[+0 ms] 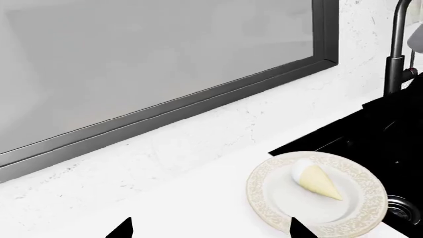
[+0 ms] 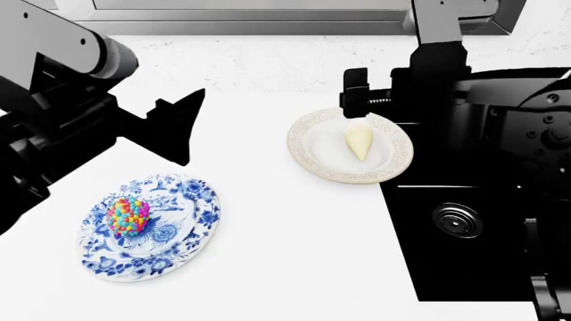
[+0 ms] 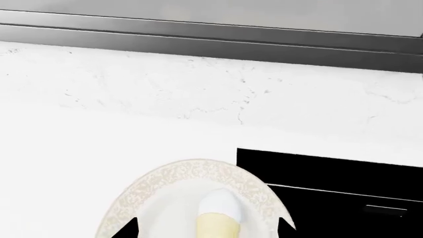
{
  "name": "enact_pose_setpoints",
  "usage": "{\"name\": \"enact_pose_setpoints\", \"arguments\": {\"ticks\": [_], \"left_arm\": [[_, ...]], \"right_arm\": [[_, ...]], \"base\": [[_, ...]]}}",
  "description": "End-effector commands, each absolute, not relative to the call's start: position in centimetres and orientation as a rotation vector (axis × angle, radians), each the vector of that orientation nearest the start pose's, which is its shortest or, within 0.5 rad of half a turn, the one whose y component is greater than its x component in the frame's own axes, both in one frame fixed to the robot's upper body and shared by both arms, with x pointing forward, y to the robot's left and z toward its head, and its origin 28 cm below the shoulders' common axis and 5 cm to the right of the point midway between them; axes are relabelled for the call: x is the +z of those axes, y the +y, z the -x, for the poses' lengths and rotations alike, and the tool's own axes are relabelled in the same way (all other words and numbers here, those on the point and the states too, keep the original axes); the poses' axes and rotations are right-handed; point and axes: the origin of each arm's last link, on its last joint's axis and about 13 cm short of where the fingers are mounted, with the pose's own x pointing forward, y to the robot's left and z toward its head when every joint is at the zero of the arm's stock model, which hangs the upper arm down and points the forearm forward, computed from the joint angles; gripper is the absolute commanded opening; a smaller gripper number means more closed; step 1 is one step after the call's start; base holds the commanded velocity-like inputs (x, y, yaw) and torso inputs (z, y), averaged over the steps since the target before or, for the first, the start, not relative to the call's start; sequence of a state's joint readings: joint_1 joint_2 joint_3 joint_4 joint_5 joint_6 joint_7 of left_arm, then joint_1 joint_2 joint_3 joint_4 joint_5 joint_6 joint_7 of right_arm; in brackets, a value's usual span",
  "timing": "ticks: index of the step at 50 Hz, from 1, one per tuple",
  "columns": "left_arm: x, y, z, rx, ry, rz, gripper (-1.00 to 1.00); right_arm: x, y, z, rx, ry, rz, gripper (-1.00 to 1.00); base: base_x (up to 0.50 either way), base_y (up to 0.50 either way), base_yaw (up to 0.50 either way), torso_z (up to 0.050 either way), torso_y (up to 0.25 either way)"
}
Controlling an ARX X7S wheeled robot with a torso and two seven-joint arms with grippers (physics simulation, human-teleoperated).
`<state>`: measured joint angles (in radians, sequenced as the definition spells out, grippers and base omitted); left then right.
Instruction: Move the dessert items from the plate to the tray.
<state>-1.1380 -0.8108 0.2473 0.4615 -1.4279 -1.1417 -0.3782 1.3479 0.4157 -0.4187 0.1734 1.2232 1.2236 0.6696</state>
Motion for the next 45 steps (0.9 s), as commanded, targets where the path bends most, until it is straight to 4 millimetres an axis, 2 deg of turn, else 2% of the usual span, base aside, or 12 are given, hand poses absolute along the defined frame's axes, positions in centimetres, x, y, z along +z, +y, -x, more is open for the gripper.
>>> {"name": "enact_pose_setpoints", "arguments": {"ticks": [1,8,20,45], "left_arm": [[31.3,27.0,-23.2,-0.449,-0.048,-0.240,1.00],[31.5,26.9,-23.2,-0.452,-0.055,-0.242,1.00],[31.8,27.3,-23.0,-0.434,-0.076,-0.223,1.00],[32.1,27.4,-22.1,-0.433,-0.087,-0.240,1.00]], "right_arm": [[28.6,-11.4,-33.4,0.077,0.369,-0.044,1.00],[26.9,-11.1,-33.2,0.097,0.425,-0.027,1.00],[27.8,-11.5,-34.0,0.081,0.378,-0.014,1.00],[26.4,-11.2,-35.9,0.104,0.391,-0.021,1.00]], "base": [[0.00,0.00,0.00,0.000,-0.250],[0.00,0.00,0.00,0.000,-0.248],[0.00,0.00,0.00,0.000,0.000],[0.00,0.00,0.00,0.000,0.000]]}}
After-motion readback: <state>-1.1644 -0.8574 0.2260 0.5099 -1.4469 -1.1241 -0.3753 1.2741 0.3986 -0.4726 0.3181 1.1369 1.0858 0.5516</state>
